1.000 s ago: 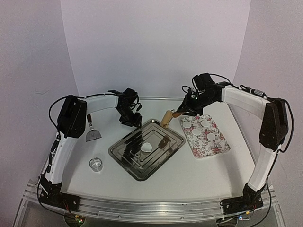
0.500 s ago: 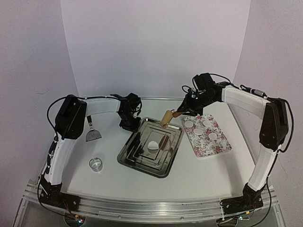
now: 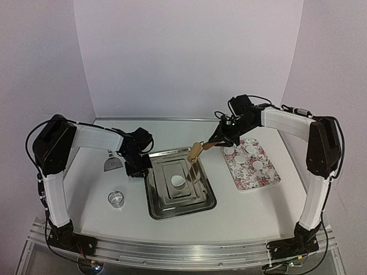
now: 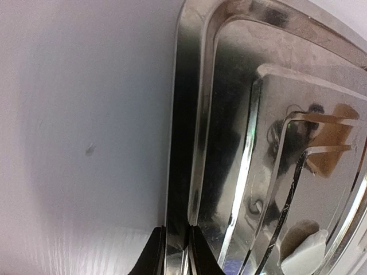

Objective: Roll out the dumpling wrappers from the dough

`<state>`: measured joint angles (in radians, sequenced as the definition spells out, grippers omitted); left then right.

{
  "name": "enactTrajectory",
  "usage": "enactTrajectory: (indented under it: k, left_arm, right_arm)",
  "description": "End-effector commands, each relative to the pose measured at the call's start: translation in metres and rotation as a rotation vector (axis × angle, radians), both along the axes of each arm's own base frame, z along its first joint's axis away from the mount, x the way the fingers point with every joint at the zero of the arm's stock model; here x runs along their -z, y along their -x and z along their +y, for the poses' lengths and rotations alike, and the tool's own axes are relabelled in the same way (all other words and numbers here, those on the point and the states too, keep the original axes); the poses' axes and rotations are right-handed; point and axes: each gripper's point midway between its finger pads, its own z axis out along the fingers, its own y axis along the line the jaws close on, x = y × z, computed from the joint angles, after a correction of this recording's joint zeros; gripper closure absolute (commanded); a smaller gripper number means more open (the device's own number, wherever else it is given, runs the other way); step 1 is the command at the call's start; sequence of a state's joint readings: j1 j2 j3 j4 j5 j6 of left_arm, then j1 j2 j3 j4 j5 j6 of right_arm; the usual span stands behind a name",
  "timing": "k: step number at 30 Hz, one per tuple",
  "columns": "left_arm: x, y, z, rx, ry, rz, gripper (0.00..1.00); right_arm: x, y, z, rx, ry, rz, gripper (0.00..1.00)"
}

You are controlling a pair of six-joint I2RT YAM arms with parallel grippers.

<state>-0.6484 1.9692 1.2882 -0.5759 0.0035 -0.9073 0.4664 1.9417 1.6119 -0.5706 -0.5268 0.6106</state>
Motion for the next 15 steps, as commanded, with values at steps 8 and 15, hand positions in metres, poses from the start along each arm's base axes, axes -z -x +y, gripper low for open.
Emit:
enactTrajectory:
  k: [8,15]
  left_arm:
    - [-0.010,0.041,-0.018,-0.337,0.271,0.093,0.77]
    - [-0.042,0.051,-0.016,-0.231,0.280,0.068,0.28]
  right_arm:
    - [-0.032,0.001,0.027,-0.100,-0.149,-0.041,1.00]
    - [-0.038,0.016,0.031,-0.165,-0.181,-0.039,1.00]
